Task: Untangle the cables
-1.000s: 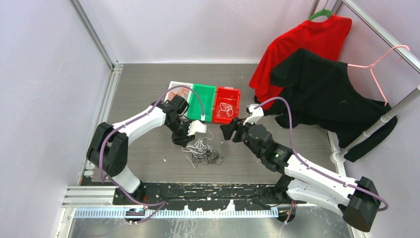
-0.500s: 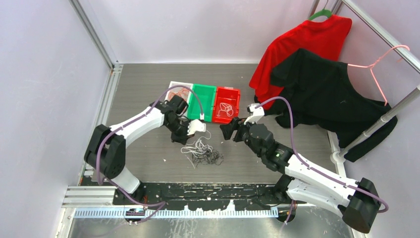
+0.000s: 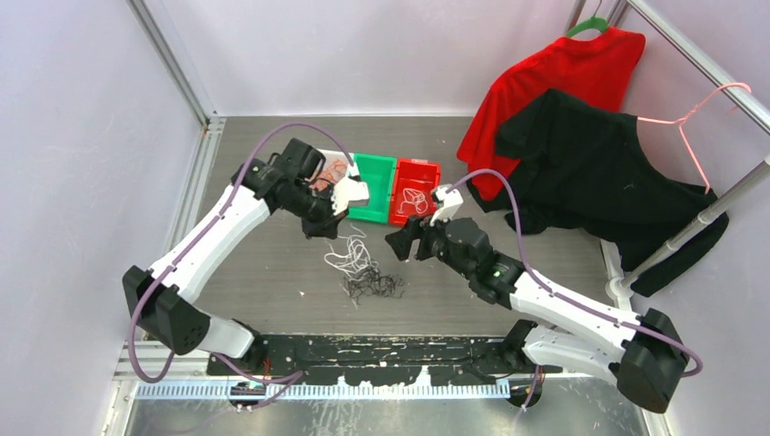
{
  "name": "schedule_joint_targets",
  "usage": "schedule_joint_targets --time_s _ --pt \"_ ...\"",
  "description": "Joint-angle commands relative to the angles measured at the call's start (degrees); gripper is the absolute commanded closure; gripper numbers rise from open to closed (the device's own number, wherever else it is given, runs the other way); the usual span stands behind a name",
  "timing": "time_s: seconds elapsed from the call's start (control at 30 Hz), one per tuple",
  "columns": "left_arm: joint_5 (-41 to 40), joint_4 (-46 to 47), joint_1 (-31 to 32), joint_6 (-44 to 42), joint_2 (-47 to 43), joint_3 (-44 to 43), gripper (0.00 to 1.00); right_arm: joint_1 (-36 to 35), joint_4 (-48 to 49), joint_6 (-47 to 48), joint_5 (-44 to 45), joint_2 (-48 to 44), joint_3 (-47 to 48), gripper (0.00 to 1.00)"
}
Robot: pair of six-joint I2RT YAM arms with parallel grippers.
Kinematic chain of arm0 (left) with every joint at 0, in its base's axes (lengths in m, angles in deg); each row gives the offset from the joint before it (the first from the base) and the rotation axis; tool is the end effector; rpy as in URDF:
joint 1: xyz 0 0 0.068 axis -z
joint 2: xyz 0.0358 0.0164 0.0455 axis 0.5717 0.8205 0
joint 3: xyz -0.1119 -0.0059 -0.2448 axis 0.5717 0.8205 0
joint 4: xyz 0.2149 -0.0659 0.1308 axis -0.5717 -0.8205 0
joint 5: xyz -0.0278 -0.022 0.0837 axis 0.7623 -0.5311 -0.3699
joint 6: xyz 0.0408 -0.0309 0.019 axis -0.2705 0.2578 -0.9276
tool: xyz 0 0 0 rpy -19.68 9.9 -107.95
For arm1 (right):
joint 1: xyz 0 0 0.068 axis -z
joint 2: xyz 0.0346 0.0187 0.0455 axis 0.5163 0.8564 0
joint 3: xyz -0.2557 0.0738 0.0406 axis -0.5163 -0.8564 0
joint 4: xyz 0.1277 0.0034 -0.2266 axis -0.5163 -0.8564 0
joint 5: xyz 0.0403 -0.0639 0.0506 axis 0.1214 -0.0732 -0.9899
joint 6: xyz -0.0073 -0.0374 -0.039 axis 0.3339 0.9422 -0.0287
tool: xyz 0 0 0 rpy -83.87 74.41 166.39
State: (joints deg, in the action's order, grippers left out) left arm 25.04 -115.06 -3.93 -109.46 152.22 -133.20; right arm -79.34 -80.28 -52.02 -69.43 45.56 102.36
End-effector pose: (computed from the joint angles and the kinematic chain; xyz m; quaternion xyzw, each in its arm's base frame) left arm 0.2249 -0.1551 0.3283 0.5836 0.7490 -0.2247 0.2191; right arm 0.1532 0.1631 0.2624 -0.0895 0.7891 0.3272 0.5121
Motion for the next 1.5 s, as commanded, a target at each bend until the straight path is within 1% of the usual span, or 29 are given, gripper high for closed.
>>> schedule_joint_targets --time_s 0.0,0.1,0.2,0.33,0.4,0.6,0.8,1.03,1.2,1.33,1.47 --pt "0.9 -4.4 -0.4 4.6 -3.0 -5.2 1.0 -0.1 7.2 2.5 -8.5 3.9 5.3 0.2" --pt "1.3 -5.4 -0.4 6.1 -3.5 -8.3 1.0 -1.0 9.7 3.5 -11.4 6.9 7.8 0.19" --pt "2.3 -6.1 -0.4 8.2 -4.0 -10.9 1.0 -3.4 10.0 6.2 -10.6 9.8 11.4 0.18" --pt "4.2 -6.7 -0.4 11.5 -4.5 -13.7 1.0 -7.0 9.5 10.8 -7.5 13.8 16.1 0.18" --pt "5.0 -7.2 -0.4 12.4 -4.8 -14.5 1.0 -8.9 9.5 12.8 -4.0 15.7 18.1 0.19" --pt "6.5 -8.6 -0.4 13.9 -6.0 -16.7 1.0 -10.9 12.8 16.0 3.5 20.5 20.7 0.23" --pt "8.8 -10.8 -0.4 14.0 -6.5 -20.8 1.0 -11.4 17.2 17.6 10.9 24.3 19.6 0.25" --pt "12.6 -14.0 -0.2 15.1 -4.5 -30.9 1.0 -11.3 20.2 15.4 9.8 29.0 19.5 0.25" --pt "13.9 -15.3 -0.3 15.6 -2.3 -39.1 1.0 -11.4 22.7 13.1 8.0 30.9 16.7 0.25" --pt "13.6 -13.1 -0.3 16.5 -1.6 -44.3 1.0 -11.3 25.8 11.3 8.7 31.3 11.9 0.25" --pt "11.9 -7.3 -0.3 18.4 -2.9 -46.3 1.0 -11.4 28.4 9.5 11.0 31.2 6.9 0.26"
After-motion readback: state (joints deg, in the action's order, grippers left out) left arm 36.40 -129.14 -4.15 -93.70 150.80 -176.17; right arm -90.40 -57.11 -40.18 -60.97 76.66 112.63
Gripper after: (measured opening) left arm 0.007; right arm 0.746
